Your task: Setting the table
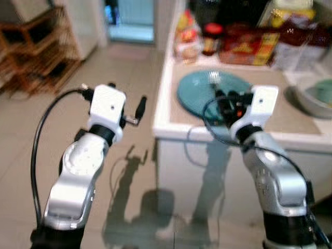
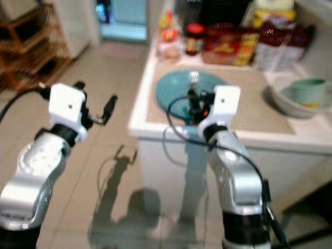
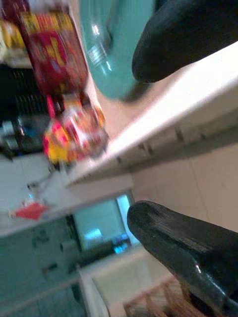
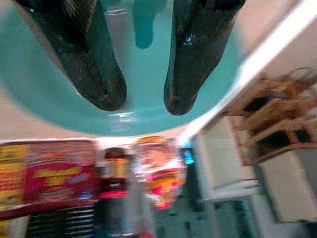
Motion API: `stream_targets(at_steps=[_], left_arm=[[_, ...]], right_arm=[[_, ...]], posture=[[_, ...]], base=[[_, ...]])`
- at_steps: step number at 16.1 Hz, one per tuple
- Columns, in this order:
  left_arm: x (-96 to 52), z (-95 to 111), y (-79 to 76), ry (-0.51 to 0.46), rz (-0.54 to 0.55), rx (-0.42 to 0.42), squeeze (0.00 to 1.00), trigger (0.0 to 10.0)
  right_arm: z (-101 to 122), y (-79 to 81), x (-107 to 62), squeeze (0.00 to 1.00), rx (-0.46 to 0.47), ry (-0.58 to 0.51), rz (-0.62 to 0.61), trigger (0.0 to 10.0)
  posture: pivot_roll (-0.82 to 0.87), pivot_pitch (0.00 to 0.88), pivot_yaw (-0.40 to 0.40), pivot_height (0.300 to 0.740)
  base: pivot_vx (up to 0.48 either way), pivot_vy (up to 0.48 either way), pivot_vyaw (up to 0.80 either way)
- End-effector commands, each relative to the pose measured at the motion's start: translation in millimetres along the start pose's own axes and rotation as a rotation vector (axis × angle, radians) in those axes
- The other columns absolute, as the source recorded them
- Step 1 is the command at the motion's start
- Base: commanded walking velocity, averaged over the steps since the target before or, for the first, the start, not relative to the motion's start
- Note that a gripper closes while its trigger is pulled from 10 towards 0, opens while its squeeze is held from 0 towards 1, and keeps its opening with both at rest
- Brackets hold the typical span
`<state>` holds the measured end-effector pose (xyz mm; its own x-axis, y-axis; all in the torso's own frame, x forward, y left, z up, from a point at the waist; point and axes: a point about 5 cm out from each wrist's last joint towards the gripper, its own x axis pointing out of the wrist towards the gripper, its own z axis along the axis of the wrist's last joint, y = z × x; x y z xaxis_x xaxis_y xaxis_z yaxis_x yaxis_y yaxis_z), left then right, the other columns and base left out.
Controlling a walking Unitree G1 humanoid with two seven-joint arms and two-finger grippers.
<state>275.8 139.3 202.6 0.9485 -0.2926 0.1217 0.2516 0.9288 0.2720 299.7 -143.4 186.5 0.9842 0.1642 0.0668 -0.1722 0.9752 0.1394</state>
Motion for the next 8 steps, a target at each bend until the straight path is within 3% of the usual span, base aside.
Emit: stream_targets(at_steps=[1,4,5,8], left_arm=[[1.9,4,-5.2,-0.017,-0.025,-0.001,0.0,10.0],[1.5,3,-6.1,-0.006,-0.043,-0.002,0.0,10.0],[1.5,3,-7.6,-0.004,-0.062,0.008,0.0,10.0],[2.4,7,-18.3,-0.023,-0.175,0.001,0.0,10.0]], right_arm=[[2,-6.8,3.3,0.0,-0.011,0.015,-0.035,10.0],[1,-16.0,12.4,0.0,-0.033,0.095,-0.112,10.0],[0,-19.6,15.8,1.0,-0.025,0.125,-0.138,10.0],[6,-25.6,34.7,1.0,-0.026,0.17,-0.141,10.0]], posture=[[0.13,0.0,-0.033,0.74],[0.14,0.0,-0.033,0.74],[0.13,0.0,-0.028,0.74],[0.13,0.0,-0.018,0.74]], base=[[0.368,0.0,0.0],[0.23,0.0,0.0],[0.0,0.0,0.0],[0.0,0.0,0.0]])
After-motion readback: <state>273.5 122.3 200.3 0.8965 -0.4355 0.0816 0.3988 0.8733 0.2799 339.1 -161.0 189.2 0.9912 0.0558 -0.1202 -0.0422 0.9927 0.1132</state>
